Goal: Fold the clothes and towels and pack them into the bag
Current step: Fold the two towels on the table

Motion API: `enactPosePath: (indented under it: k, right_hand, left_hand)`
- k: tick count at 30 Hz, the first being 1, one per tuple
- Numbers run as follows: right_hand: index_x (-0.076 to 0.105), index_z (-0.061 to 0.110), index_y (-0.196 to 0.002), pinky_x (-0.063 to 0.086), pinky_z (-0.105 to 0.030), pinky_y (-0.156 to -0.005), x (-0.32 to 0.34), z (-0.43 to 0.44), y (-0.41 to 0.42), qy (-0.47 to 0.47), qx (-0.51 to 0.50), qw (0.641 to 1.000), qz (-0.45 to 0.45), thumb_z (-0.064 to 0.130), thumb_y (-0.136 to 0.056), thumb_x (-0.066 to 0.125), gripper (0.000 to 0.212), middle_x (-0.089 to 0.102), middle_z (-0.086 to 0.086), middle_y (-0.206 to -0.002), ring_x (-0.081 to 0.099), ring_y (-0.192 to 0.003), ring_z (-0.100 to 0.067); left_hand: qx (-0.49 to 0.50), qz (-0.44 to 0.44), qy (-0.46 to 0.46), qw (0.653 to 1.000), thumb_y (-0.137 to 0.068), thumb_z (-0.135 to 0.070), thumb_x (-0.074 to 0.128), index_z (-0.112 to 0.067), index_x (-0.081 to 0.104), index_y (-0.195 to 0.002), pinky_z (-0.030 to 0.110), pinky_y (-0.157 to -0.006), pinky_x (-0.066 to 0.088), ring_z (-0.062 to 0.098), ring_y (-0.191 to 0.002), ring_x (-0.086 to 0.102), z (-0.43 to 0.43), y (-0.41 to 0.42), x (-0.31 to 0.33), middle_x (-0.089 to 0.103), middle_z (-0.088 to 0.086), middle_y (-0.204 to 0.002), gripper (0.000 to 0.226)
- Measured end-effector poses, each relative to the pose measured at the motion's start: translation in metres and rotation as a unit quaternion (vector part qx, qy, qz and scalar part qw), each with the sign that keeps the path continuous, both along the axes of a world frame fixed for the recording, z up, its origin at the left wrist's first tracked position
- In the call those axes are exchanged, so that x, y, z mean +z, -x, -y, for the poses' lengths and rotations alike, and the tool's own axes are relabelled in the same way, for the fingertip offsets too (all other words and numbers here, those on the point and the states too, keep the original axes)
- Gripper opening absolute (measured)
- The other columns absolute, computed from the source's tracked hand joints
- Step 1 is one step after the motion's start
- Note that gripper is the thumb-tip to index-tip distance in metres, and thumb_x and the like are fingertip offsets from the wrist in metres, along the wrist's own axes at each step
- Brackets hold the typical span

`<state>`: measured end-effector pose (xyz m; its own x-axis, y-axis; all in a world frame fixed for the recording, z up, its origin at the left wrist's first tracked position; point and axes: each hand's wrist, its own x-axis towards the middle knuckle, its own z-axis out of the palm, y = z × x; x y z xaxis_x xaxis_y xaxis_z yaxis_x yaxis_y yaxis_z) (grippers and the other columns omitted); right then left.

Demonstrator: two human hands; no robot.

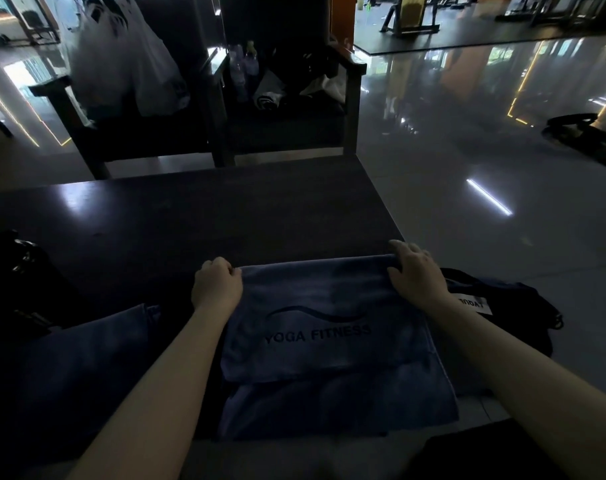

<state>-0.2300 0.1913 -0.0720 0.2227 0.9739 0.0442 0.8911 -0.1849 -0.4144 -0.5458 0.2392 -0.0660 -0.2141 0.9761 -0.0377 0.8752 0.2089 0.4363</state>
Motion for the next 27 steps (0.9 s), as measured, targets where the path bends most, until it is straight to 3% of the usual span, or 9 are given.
enactPosePath:
  k: [2, 5, 9, 12, 15, 18, 22, 25, 27]
  right_hand:
    - [0.035, 0.017, -0.144, 0.036, -0.042, -0.102, 0.002, -0.005, -0.001, 0.020, 0.044, 0.998, 0.039, 0.013, -0.090, 0.050, 0.056, 0.043, -0.008, -0.143, 0.039, -0.128, -0.031]
    - [0.044, 0.017, -0.139, 0.037, -0.040, -0.100, 0.005, -0.012, -0.005, 0.044, 0.065, 0.995, 0.063, 0.013, -0.089, 0.049, 0.050, 0.047, -0.008, -0.137, 0.040, -0.125, -0.030]
    - [0.052, 0.012, -0.128, 0.039, -0.041, -0.095, 0.005, -0.009, -0.004, 0.038, 0.036, 0.997, 0.057, 0.014, -0.090, 0.048, 0.039, 0.050, -0.011, -0.126, 0.042, -0.120, -0.031]
    - [0.056, 0.008, -0.121, 0.040, -0.041, -0.092, 0.003, -0.003, 0.000, 0.029, 0.015, 0.997, 0.065, 0.012, -0.089, 0.046, 0.034, 0.051, -0.012, -0.122, 0.043, -0.117, -0.031]
    - [0.059, 0.007, -0.114, 0.040, -0.038, -0.087, 0.006, 0.004, 0.000, 0.006, 0.004, 0.998, 0.065, 0.008, -0.086, 0.049, 0.030, 0.054, -0.012, -0.116, 0.045, -0.113, -0.031]
    - [0.061, 0.008, -0.106, 0.039, -0.033, -0.077, 0.011, 0.012, -0.005, -0.019, 0.006, 0.999, 0.037, 0.003, -0.080, 0.052, 0.028, 0.061, -0.011, -0.107, 0.054, -0.100, -0.031]
    - [0.061, 0.012, -0.108, 0.040, -0.034, -0.077, 0.014, 0.016, -0.011, 0.017, 0.013, 1.000, 0.018, 0.009, -0.079, 0.056, 0.029, 0.062, -0.009, -0.106, 0.056, -0.100, -0.031]
    - [0.063, 0.014, -0.102, 0.046, -0.038, -0.083, 0.011, 0.014, -0.017, 0.078, 0.019, 0.996, -0.030, 0.020, -0.080, 0.061, 0.022, 0.057, -0.009, -0.099, 0.055, -0.099, -0.031]
    - [0.063, 0.015, -0.090, 0.048, -0.038, -0.079, 0.010, 0.014, -0.018, 0.081, 0.018, 0.994, -0.065, 0.018, -0.079, 0.064, 0.011, 0.057, -0.008, -0.092, 0.057, -0.091, -0.029]
  left_hand:
    - [-0.040, -0.003, 0.013, 0.999, -0.097, -0.034, 0.047, -0.013, 0.042, -0.139, 0.043, -0.097, 0.043, 0.028, -0.124, 0.043, -0.002, -0.002, -0.002, 0.044, 0.009, -0.140, 0.047]
    - [-0.111, -0.052, 0.036, 0.992, -0.096, -0.032, 0.049, -0.020, 0.036, -0.145, 0.044, -0.102, 0.034, 0.026, -0.132, 0.034, -0.006, -0.003, -0.001, 0.039, 0.003, -0.147, 0.053]
    - [-0.136, -0.082, 0.012, 0.987, -0.093, -0.029, 0.055, -0.022, 0.058, -0.126, 0.040, -0.095, 0.038, 0.027, -0.121, 0.042, -0.010, 0.000, 0.005, 0.055, 0.004, -0.126, 0.034]
    - [-0.146, -0.122, 0.017, 0.982, -0.092, -0.031, 0.056, -0.020, 0.064, -0.110, 0.039, -0.090, 0.040, 0.026, -0.115, 0.044, -0.006, 0.003, 0.011, 0.057, 0.004, -0.113, 0.022]
    - [-0.147, -0.079, 0.018, 0.986, -0.091, -0.026, 0.059, -0.019, 0.062, -0.098, 0.039, -0.086, 0.046, 0.024, -0.102, 0.053, 0.002, 0.005, 0.016, 0.058, 0.003, -0.104, 0.011]
    - [-0.137, -0.015, 0.028, 0.990, -0.090, -0.022, 0.058, -0.023, 0.056, -0.086, 0.036, -0.072, 0.051, 0.018, -0.082, 0.058, 0.008, 0.011, 0.018, 0.060, 0.001, -0.092, 0.005]
    - [-0.160, 0.022, 0.082, 0.983, -0.085, -0.031, 0.067, -0.023, 0.060, -0.102, 0.035, -0.081, 0.051, 0.017, -0.093, 0.059, 0.012, 0.019, 0.020, 0.062, -0.002, -0.103, 0.020]
    - [-0.180, 0.076, 0.143, 0.970, -0.081, -0.039, 0.072, -0.020, 0.063, -0.104, 0.026, -0.071, 0.047, 0.011, -0.090, 0.058, 0.014, 0.018, 0.026, 0.059, -0.005, -0.100, 0.032]
    - [-0.207, 0.041, 0.147, 0.966, -0.076, -0.035, 0.077, -0.017, 0.062, -0.103, 0.023, -0.067, 0.044, 0.007, -0.083, 0.053, 0.014, 0.017, 0.027, 0.052, -0.008, -0.094, 0.035]
